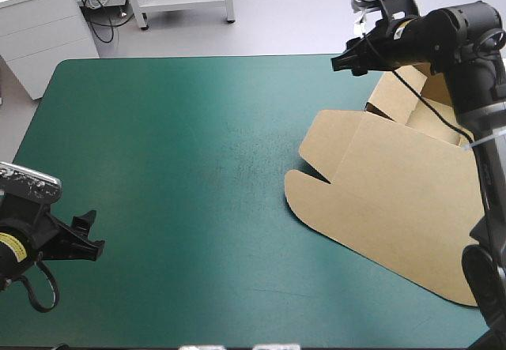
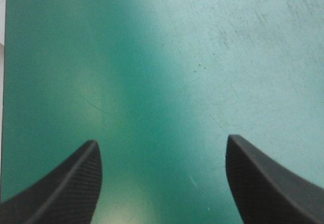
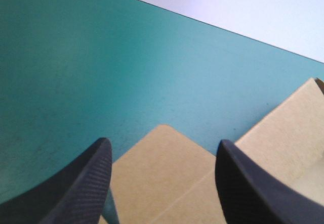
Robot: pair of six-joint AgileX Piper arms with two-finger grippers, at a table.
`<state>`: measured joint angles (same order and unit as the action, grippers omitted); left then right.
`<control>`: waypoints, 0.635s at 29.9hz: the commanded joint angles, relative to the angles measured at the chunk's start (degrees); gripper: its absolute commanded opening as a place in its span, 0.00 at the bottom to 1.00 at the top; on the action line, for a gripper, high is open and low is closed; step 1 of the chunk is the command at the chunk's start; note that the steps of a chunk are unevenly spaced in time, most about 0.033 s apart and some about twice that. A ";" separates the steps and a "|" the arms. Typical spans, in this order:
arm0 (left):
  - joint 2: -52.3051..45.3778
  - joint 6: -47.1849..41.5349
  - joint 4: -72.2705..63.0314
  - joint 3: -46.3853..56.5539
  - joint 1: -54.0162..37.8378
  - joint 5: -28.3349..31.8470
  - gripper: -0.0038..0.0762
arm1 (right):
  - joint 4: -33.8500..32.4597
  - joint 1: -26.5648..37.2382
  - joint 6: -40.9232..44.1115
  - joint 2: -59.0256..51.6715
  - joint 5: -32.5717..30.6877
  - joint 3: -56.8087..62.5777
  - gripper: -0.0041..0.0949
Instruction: Fold the box
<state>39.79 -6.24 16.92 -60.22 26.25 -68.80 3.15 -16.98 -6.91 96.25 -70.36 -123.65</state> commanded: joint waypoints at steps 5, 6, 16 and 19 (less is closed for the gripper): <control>-0.44 -1.90 2.53 1.12 0.36 5.90 0.66 | -5.05 -11.49 1.83 -8.87 -0.90 -1.78 0.56; -0.72 -2.32 2.53 1.74 0.36 6.06 0.66 | -6.44 -13.16 2.04 -9.65 -1.11 -1.64 0.55; -9.90 -5.72 2.47 6.46 0.36 9.81 0.66 | -14.41 -24.77 5.25 -22.25 1.65 14.07 0.51; -12.70 -5.72 1.71 7.43 0.36 10.70 0.66 | -14.30 -25.02 6.91 -27.94 7.49 23.43 0.51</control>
<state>28.77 -11.17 18.34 -52.28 26.25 -62.65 -9.34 -41.70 -1.57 73.74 -70.08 -105.38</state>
